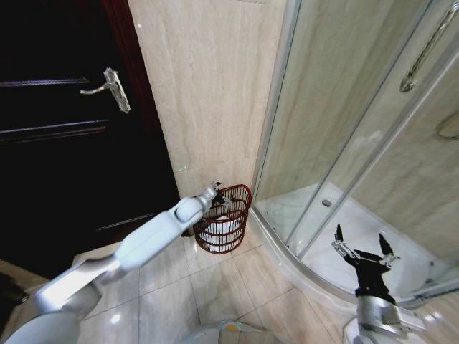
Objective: Discard the used towel into the hamper.
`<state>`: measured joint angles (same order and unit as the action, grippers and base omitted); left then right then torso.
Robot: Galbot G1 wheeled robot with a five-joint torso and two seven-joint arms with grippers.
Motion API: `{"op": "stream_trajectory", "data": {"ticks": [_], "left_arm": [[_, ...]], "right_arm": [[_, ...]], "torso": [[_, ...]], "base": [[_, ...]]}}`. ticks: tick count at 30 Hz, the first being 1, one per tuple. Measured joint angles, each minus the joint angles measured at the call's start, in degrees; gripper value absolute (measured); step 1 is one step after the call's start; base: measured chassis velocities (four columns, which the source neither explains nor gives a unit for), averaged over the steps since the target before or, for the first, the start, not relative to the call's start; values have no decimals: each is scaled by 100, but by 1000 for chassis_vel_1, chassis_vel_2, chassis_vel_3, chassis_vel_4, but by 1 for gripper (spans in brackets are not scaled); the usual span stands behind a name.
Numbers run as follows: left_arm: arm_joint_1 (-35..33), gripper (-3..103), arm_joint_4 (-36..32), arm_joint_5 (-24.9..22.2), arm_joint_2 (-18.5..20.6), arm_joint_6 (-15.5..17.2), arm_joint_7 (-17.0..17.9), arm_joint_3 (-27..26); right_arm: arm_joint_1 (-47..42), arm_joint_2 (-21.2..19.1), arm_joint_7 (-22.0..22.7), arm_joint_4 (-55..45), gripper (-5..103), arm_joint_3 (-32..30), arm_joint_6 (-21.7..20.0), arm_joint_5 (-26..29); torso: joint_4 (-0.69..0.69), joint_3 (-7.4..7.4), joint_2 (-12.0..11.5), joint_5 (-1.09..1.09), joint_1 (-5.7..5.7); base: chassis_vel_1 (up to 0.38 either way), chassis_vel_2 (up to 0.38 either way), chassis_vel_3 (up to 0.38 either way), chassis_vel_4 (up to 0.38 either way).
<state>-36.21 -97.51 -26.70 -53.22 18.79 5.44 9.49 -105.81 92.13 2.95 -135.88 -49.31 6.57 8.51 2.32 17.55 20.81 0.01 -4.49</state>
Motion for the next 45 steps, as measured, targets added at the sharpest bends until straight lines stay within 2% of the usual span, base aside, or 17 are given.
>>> {"op": "stream_trajectory", "data": {"ticks": [1, 4, 5, 8, 9, 12, 13, 16, 17, 20, 23, 27, 31, 36, 38, 43, 45], "left_arm": [[0, 100, 0, 0, 0, 0, 0, 0], [-1086, 100, -709, 7, 14, -106, 248, -1063], [-1086, 100, -709, 7, 14, -106, 248, -1063], [-1819, 100, -1209, 30, -51, -304, 862, -1710], [-1819, 100, -1209, 30, -51, -304, 862, -1710], [-2436, 100, -1526, 232, -289, -493, 1312, -2349], [-2436, 100, -1526, 232, -289, -493, 1312, -2349], [-3290, 100, -1799, 498, -644, -673, 1225, -3114], [-3290, 100, -1799, 498, -644, -673, 1225, -3114], [-4012, 100, -2076, 772, -1114, -958, 1094, -3727], [-4352, 100, -2227, 1016, -1407, -1171, 1009, -4006], [-4751, 100, -2446, 1329, -1786, -1386, 871, -4272], [-5057, 100, -2707, 1529, -2114, -1434, 866, -4335], [-5253, 100, -2867, 1992, -2235, -1605, 839, -4198], [-5279, 100, -2921, 1980, -2235, -1606, 814, -4163], [-5388, 100, -3186, 1372, -2229, -1466, 360, -4182], [-5388, 100, -3187, 1328, -2211, -1442, 317, -4194]], "right_arm": [[0, 0, 0, 0, 100, 0, 0, 0], [-2, 0, -8, -61, 100, 64, -128, 126], [-2, 0, -8, -61, 100, 64, -128, 126], [7, 0, -42, -65, 100, 83, -162, 136], [7, 0, -42, -65, 100, 83, -162, 136], [50, 0, -63, -48, 100, 114, -221, 140], [50, 0, -63, -48, 100, 114, -221, 140], [99, 0, -80, -15, 100, 124, -252, 143], [99, 0, -80, -15, 100, 124, -252, 143], [118, -45, -95, -25, 100, 124, -291, 153], [119, -91, -153, -28, 100, 124, -294, 160], [107, -192, -301, 38, 100, 126, -253, 190], [42, -338, -487, 83, 100, 111, -187, 223], [-26, -351, -530, -161, 100, 156, -219, 346], [-26, -329, -537, -183, 100, 165, -217, 336], [-80, -144, -542, -179, 100, 165, -130, 304], [-98, -110, -537, -173, 100, 164, -109, 314]], "torso": [[0, 0, 0, 0, 0], [0, 0, 0, -1, 1], [0, 0, 0, -1, 1], [1, -1, 0, -2, 1], [1, -1, 0, -2, 1], [0, 0, 0, -5, 0], [0, 0, 0, -5, 0], [0, 0, 0, -4, 0], [0, 0, 0, -4, 0], [1, 0, 0, -2, 0], [0, 0, 0, 0, 0], [1, 0, 0, -2, 0], [1, 0, 0, -1, 0], [0, 1, 0, -1, 0], [0, 0, 0, 0, 0], [0, 1, -1, -1, 0], [0, 1, -1, -1, 0]], "base": [[0, 0, 0, 0], [0, 0, 0, 0], [0, 0, 0, 0], [0, 0, 0, 0], [0, 0, 0, 0], [0, 0, 0, 0], [0, 0, 0, 0], [0, 0, 0, 0], [0, 0, 0, 0], [0, 0, 0, 0], [0, 0, 0, 0], [0, 0, 0, 0], [0, 0, 0, 0], [0, 0, 0, 0], [0, 0, 0, 0], [0, 0, 0, 0], [0, 0, 0, 0]]}}
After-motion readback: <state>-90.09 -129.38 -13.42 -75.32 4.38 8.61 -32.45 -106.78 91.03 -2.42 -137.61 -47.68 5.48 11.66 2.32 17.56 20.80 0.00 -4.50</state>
